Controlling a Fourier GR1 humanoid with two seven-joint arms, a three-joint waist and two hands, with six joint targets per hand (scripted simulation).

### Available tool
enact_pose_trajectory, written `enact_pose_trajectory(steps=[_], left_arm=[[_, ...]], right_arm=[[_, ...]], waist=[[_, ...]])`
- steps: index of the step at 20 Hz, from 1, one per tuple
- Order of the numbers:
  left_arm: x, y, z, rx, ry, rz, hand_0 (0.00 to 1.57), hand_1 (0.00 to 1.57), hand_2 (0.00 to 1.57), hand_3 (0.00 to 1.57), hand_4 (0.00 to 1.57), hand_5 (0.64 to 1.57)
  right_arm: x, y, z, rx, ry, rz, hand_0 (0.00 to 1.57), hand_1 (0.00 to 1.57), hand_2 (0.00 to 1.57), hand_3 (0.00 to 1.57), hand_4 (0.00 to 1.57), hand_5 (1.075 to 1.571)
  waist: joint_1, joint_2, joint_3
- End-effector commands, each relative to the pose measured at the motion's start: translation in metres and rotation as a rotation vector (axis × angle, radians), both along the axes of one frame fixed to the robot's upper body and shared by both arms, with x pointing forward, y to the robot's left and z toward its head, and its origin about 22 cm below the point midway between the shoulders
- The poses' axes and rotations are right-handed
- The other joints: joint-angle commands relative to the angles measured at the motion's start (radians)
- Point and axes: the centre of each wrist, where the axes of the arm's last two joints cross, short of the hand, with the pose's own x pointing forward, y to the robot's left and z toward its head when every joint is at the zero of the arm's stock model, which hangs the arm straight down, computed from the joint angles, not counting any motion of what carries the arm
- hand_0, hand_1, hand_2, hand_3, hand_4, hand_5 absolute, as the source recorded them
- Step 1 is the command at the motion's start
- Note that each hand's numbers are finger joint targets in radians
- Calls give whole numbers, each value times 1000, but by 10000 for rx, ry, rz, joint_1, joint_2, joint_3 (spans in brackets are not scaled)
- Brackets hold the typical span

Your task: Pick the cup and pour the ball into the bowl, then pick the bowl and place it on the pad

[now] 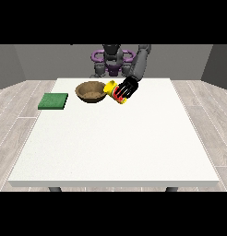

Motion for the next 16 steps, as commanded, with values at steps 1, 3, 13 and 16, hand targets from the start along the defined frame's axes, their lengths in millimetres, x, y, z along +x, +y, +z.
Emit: enact_pose_trajectory(steps=[1,3,13,16], left_arm=[[12,-12,15,1115,50,642,1391,1391,1571,1571,920,1561],[9,-27,10,1128,164,371,1391,1391,1571,1571,920,1561],[27,-57,30,5884,-616,983,1337,1337,1503,1571,816,1537],[8,-80,-7,7459,-138,124,1326,1326,1433,1427,979,1480]], right_arm=[[6,-7,2,94,-57,163,0,0,0,0,319,1563],[6,-17,-14,3,20,-280,0,0,0,0,332,1563],[26,4,-28,77,775,-124,0,0,0,0,370,1565],[27,-1,-47,351,1171,-373,0,0,0,0,378,1565]], waist=[[-127,-55,-8],[226,-101,-12],[224,-674,10],[488,-1119,11]])
